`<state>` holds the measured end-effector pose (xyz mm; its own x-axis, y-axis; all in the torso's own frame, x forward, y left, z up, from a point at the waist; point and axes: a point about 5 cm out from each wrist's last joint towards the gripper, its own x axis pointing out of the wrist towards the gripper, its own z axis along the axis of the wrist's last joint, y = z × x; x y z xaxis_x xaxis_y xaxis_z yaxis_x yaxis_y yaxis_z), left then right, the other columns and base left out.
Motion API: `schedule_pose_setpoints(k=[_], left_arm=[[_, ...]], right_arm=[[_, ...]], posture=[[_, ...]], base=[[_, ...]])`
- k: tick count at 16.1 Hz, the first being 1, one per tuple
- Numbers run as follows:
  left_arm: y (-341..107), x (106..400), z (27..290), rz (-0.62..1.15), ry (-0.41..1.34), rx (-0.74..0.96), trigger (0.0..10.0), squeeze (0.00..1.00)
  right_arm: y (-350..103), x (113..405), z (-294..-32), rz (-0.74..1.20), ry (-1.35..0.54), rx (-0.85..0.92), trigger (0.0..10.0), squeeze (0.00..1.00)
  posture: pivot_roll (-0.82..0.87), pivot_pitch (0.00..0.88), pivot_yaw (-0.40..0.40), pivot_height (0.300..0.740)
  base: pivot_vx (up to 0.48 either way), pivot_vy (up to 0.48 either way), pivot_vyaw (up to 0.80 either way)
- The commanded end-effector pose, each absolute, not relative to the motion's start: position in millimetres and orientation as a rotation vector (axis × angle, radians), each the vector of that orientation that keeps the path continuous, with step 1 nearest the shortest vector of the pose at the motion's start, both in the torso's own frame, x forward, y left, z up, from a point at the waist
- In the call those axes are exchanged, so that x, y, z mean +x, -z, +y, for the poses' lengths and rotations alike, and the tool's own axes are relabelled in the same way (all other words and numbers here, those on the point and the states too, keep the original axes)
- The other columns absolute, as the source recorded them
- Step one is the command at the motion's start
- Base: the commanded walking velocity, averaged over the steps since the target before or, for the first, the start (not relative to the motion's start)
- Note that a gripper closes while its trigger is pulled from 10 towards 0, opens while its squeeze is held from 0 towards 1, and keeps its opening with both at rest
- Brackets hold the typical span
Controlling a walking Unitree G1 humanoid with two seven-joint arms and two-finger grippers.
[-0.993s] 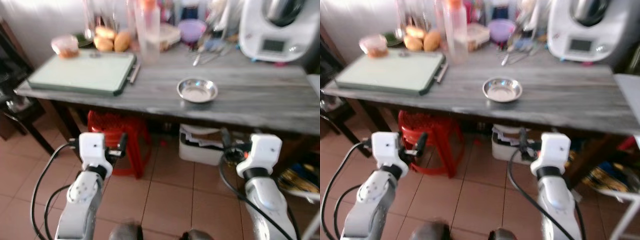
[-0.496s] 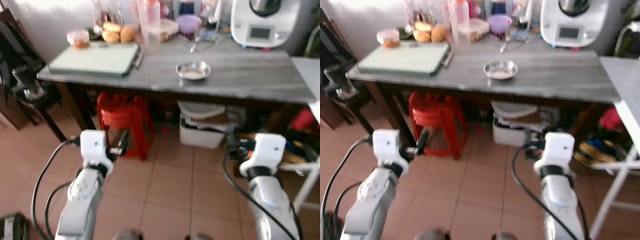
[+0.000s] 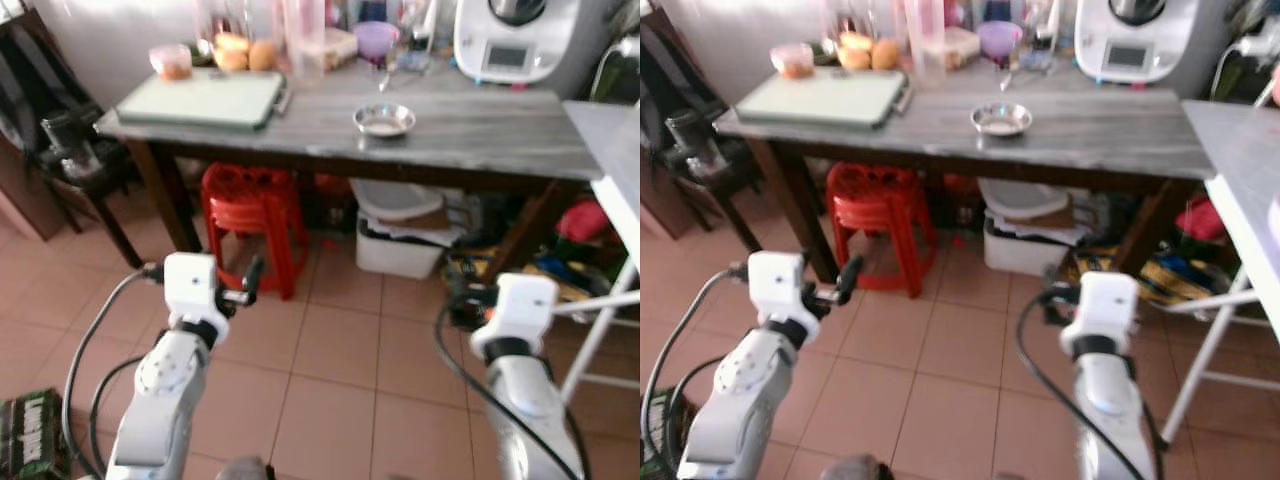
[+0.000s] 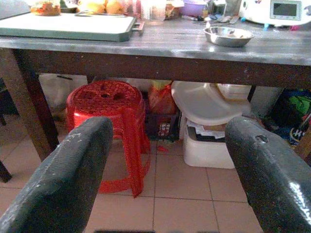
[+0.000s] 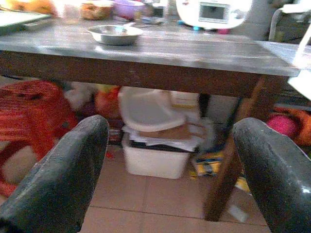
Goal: Setting the table
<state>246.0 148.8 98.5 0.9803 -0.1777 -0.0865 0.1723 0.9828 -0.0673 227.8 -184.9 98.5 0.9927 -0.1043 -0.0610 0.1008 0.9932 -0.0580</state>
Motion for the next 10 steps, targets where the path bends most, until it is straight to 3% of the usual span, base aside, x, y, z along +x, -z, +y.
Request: schedule_pose_setpoints(k=[1,10], left_arm=[[-102.0,247.2,148.6,0.079,0.181,-0.060,10.0,0.00],[-102.8,246.8,148.1,0.075,0.184,-0.069,10.0,0.00]], right_arm=[[-102.4,229.0,-187.1,0.049,0.103,-0.062,10.0,0.00],[-103.0,233.1,-189.0,0.027,0.133,-0.179,10.0,0.00]], posture=[[-0.01,0.000,0.021,0.740],[-0.01,0.000,0.019,0.740]], base=[[0.000,0.000,0.00],[0.000,-0.243,0.00]])
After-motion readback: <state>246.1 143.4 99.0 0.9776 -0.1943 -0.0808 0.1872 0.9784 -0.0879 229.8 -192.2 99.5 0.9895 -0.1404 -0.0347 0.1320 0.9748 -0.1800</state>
